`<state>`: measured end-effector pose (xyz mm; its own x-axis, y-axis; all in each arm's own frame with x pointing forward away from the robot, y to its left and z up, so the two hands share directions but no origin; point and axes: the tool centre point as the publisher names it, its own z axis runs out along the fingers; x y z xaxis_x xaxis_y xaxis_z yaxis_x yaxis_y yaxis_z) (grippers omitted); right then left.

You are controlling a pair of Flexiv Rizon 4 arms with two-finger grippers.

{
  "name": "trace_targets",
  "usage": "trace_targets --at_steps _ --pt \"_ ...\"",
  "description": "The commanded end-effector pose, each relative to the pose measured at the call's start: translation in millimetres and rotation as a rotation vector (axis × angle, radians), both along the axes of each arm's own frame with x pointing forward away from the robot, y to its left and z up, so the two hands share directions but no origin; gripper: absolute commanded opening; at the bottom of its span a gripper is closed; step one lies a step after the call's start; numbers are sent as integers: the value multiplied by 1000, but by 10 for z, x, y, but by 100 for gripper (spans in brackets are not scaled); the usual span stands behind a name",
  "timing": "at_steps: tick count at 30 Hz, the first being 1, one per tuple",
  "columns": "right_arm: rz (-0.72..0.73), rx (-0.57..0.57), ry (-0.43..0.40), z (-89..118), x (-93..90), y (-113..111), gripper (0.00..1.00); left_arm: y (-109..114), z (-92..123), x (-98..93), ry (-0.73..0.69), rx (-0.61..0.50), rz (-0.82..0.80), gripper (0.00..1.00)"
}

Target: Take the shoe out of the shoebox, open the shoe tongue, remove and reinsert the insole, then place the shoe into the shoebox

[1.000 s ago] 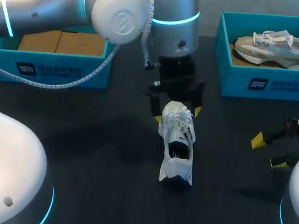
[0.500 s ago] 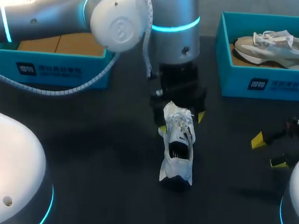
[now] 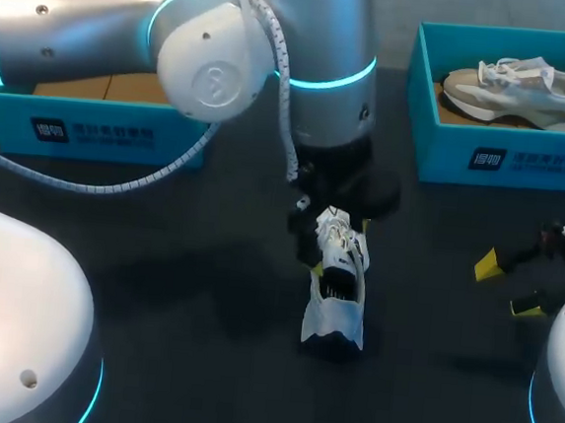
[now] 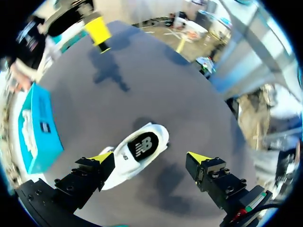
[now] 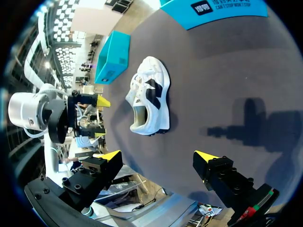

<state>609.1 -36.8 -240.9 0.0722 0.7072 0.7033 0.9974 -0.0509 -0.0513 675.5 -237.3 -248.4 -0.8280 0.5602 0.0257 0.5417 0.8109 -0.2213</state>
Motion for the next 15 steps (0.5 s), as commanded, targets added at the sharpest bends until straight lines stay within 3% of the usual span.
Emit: trace_targets --at_steps 1,9,12,15 --pt "-3 -3 0 7 -18 2 100 40 14 -11 -43 13 259 100" --pt "-3 -3 0 7 -18 2 100 40 14 -11 -43 13 259 100" --pt "-3 -3 0 7 -18 2 100 -35 -80 -164 10 65 429 100" --pt "-3 -3 0 7 -18 2 100 -42 -137 -310 16 84 477 100"
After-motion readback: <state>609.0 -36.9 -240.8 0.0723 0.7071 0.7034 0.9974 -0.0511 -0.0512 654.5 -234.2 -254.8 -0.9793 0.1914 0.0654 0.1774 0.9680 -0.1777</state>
